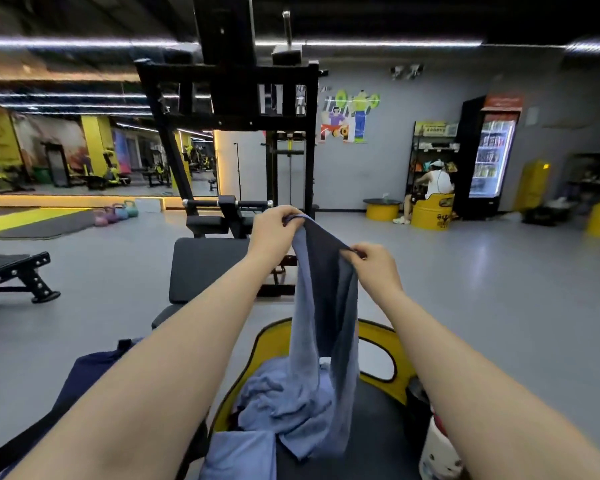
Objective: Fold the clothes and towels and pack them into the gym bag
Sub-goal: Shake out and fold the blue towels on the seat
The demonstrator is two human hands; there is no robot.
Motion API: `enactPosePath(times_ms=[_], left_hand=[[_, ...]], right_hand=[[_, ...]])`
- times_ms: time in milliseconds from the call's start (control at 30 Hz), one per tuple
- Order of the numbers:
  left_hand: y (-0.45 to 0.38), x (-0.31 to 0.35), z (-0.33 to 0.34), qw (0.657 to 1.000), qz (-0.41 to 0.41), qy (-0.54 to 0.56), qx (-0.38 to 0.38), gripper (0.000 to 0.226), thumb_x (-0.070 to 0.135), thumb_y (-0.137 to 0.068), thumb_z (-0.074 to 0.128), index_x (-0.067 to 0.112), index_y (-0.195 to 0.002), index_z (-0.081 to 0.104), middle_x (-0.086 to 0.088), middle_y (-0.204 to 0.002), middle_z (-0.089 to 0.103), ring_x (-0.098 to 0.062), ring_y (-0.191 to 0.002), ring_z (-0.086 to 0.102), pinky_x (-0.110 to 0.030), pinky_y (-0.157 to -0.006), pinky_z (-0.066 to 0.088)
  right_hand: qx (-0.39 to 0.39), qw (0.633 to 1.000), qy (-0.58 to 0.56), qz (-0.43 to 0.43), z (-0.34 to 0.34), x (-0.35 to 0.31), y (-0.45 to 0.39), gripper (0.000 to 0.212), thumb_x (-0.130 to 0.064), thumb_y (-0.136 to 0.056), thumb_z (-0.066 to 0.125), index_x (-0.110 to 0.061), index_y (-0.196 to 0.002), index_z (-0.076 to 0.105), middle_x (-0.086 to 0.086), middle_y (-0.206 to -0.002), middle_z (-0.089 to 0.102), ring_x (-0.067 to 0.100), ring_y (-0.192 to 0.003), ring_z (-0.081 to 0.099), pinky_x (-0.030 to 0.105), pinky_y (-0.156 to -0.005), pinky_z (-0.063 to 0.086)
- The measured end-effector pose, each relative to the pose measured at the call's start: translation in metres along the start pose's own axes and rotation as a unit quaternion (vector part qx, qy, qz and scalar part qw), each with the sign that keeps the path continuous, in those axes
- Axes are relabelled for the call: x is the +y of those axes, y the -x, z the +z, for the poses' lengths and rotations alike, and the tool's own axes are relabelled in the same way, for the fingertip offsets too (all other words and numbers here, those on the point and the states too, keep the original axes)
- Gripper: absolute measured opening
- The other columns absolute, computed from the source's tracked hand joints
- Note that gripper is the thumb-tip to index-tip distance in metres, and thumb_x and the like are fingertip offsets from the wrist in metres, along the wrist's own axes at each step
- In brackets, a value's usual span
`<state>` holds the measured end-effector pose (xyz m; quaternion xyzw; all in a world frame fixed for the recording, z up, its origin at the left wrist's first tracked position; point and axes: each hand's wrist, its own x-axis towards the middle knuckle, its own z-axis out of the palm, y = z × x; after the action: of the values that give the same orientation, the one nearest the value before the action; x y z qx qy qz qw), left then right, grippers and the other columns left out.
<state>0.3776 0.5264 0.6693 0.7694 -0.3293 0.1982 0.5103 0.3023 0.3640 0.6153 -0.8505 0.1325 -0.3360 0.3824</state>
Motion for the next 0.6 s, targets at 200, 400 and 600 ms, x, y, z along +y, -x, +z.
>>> enactPosePath(times_ms=[200,400,600], left_hand=[[0.006,0.062,-0.035,0.999,0.033,0.008,0.007,0.016,0.017,-0.094,0.056,0.015,-0.103,0.069,0.004,-0.092,0.060,-0.010,-0.089,0.053,-0.012,-0.067,0.042],[0.022,0.119,-0.053,0.998,0.031,0.032,-0.048,0.021,0.019,-0.091,0.060,0.009,-0.107,0.069,-0.002,-0.096,0.062,-0.016,-0.094,0.057,-0.020,-0.067,0.052],[0.036,0.160,-0.067,0.993,0.026,0.011,-0.113,0.019,0.011,-0.093,0.053,0.006,-0.105,0.066,-0.007,-0.097,0.061,-0.018,-0.093,0.056,-0.022,-0.066,0.052]], right_hand=[[0.024,0.997,-0.034,-0.065,-0.046,-0.052,0.023,0.017,-0.025,-0.095,0.057,-0.019,-0.090,0.072,-0.001,-0.086,0.067,0.014,-0.082,0.059,0.016,-0.058,0.038],[0.051,0.993,-0.044,-0.097,-0.077,-0.090,0.049,0.015,-0.021,-0.093,0.059,-0.014,-0.095,0.072,-0.003,-0.087,0.066,0.013,-0.085,0.059,0.021,-0.067,0.041],[0.052,0.986,-0.110,-0.113,-0.099,-0.121,0.072,0.011,-0.017,-0.093,0.060,-0.013,-0.100,0.068,-0.001,-0.091,0.065,0.015,-0.088,0.060,0.020,-0.071,0.048]])
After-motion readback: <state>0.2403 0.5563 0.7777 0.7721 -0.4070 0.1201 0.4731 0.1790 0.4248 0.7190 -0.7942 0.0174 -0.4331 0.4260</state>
